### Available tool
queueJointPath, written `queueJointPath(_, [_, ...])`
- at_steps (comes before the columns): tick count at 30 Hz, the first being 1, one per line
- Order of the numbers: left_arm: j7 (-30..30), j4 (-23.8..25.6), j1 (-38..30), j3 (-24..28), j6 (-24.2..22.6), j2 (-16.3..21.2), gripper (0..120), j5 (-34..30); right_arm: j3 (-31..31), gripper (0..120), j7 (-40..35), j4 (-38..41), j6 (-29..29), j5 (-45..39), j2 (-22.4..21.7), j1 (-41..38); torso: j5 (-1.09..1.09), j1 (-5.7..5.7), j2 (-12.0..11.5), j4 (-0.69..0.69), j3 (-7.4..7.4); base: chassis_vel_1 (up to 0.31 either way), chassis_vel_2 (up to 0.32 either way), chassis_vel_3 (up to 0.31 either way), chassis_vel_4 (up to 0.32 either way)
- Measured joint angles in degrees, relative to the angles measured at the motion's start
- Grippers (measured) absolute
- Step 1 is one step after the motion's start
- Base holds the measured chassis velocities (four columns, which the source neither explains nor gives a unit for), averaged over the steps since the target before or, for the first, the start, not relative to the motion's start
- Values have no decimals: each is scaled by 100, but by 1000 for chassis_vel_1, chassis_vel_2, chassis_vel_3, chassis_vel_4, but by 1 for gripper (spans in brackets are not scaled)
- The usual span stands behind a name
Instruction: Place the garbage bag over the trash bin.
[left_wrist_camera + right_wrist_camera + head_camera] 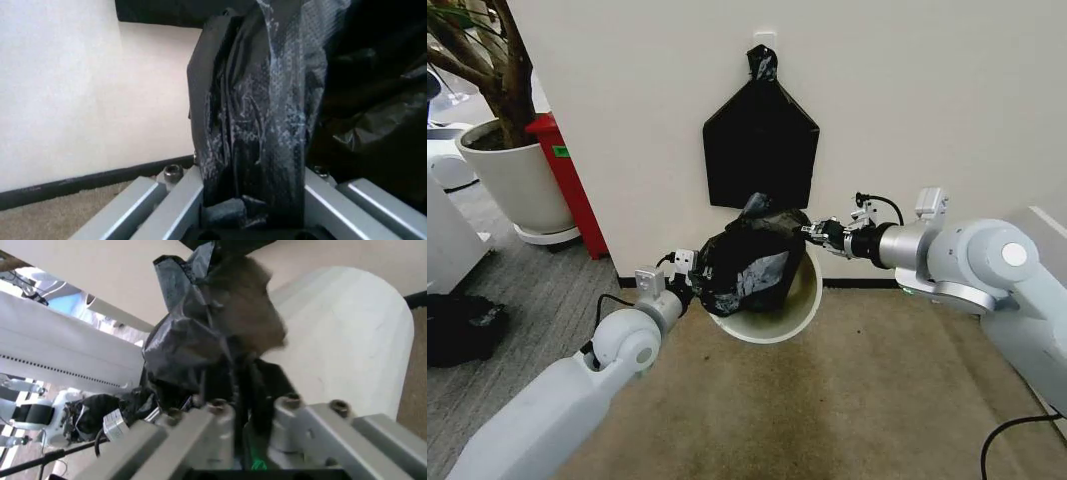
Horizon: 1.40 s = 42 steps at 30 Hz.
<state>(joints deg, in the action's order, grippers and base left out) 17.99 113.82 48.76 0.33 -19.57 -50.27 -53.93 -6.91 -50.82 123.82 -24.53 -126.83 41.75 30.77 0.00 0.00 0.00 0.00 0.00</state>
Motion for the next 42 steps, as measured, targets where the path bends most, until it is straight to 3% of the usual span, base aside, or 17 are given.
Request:
queueJointPath(10, [116, 5, -15, -11, 36, -59, 0, -44, -119, 0, -237, 258, 105, -6, -186, 96, 0, 0, 0, 1, 0, 0, 0, 0, 0])
queueJointPath(29, [285, 120, 53, -316, 56, -131, 0, -951, -1772, 0, -22, 503, -381, -362, -761, 1805, 1, 0, 0, -2, 0, 0, 0, 0, 0])
queueJointPath(42, [432, 187, 82, -444, 126, -165, 0, -1418, -2060, 0, -183, 541, -512, -751, -668, 2004, 0, 0, 0, 0, 0, 0, 0, 0, 0])
